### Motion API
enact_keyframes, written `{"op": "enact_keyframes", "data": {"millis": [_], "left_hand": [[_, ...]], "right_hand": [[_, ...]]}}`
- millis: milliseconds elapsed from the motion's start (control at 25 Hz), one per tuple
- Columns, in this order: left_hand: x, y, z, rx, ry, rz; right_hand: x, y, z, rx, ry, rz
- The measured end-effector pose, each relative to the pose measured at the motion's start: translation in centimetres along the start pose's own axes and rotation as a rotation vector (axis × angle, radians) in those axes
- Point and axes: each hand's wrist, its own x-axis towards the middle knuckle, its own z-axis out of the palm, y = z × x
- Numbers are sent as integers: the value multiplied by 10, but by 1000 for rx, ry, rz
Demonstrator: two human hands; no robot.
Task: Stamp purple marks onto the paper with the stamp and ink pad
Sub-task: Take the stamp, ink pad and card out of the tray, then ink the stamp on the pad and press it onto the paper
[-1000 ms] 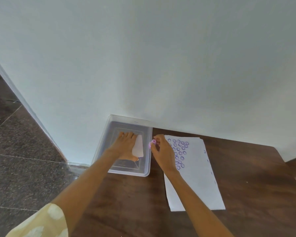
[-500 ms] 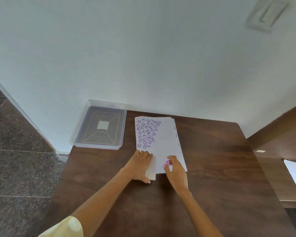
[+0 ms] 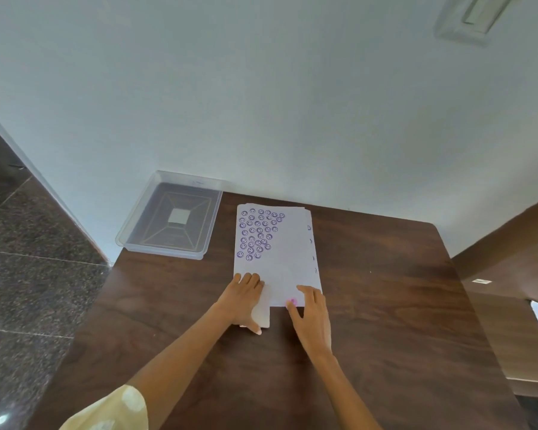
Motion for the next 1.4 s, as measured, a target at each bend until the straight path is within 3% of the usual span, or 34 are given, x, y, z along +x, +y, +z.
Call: {"op": "enact_keyframes", "data": {"millis": [120,320,400,760,1040,1200,1320,1400], "left_hand": [[0,-1,1,2,17,0],[0,5,5,-84,29,-2],[-1,6,5,-151,25,-11],[-12,-1,0,-368,27,-35],[-51,-31,5,-920,76,-140],[-70,-54,14,-1102,128,-268],[-82,-75,28,-1058,86,-319],[-89,-89,38,-870,71,-331]], "right_hand": [[-20,-6,7,147,107,-18],[-36,-19,28,438,-217,250],[-31,-21,30,497,-259,339],[-29,-22,38,555,-196,432],[-27,-20,38,592,-164,527],[-33,-27,43,545,-139,494],[-41,-26,46,505,-47,483],[-47,-25,45,418,65,468]]}}
